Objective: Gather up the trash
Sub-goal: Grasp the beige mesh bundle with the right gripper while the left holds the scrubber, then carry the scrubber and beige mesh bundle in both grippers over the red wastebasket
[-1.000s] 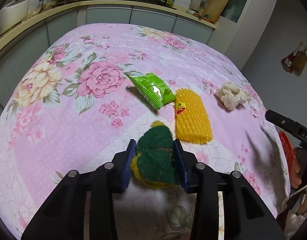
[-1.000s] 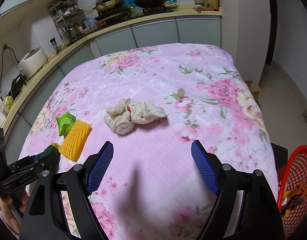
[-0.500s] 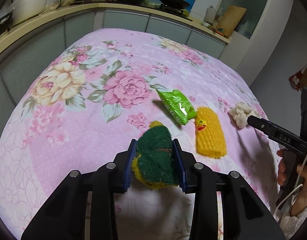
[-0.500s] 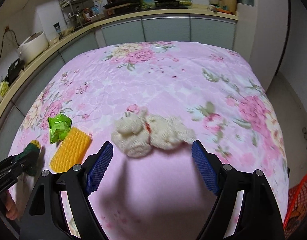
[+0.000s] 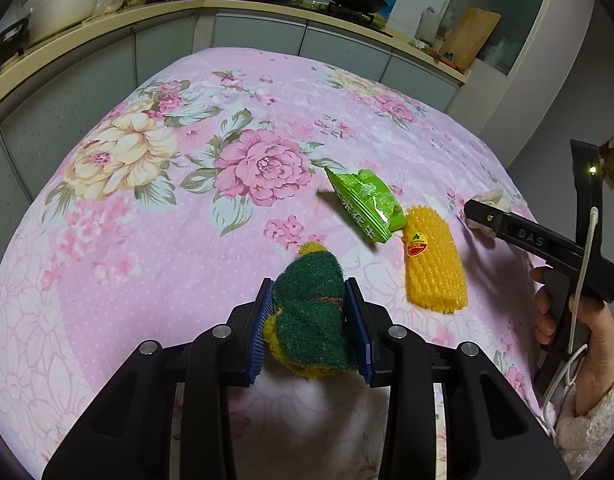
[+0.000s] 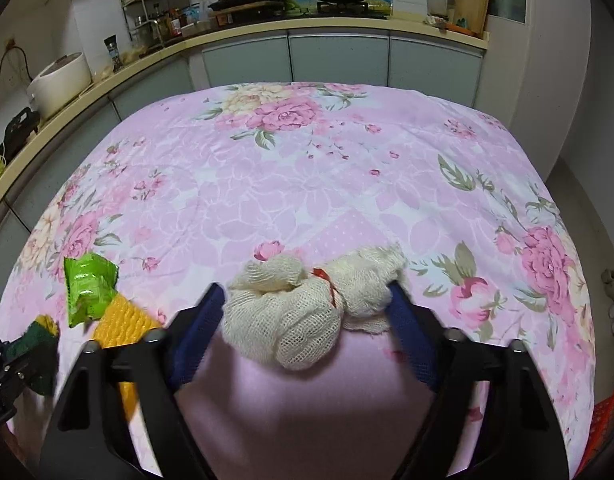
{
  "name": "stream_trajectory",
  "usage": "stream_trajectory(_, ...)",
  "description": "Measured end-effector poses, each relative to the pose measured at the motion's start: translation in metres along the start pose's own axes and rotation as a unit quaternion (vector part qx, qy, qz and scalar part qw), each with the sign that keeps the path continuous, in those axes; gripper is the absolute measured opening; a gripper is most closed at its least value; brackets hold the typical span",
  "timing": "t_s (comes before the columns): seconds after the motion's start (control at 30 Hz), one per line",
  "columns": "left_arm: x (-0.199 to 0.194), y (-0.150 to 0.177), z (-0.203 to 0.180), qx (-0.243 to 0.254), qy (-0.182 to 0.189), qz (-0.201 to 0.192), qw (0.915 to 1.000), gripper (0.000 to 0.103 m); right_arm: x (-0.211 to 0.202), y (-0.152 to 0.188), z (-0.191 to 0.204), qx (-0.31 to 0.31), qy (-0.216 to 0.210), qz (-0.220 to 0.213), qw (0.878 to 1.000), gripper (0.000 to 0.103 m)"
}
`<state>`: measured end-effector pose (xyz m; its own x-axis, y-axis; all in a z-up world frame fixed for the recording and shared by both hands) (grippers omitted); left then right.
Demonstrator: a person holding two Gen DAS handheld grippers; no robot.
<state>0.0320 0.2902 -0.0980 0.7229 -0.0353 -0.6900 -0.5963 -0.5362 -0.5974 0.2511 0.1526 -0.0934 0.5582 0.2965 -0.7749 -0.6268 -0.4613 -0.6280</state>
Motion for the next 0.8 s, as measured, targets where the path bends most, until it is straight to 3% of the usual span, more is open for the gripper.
stream_trajectory(0.3, 0.000, 0.000, -0.002, -0.001, -0.003, -0.001, 1.0000, 0.034, -0.007, 0.006, -0.007, 0.009, -0.017, 0.007, 1.000, 0.046)
stream_trajectory(0.8, 0.002, -0.004, -0.013, 0.012, 0.003, 0.000, 0.9999, 0.034, -0.056, 0.027, -0.035, 0.049, -0.053, -0.009, 0.997, 0.044)
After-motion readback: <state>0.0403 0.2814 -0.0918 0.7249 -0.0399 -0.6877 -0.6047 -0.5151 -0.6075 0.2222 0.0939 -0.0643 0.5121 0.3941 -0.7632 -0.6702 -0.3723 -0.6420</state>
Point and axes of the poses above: each gripper's, at about its wrist camera, not at the fingertips, and x roughly the way its jaws point, z to its left, y to its underside, the point moved 2 cm from there along x, roughly the way its jaws point, and after that the axes turned 13 degrees about y, right-handed, at the moved point
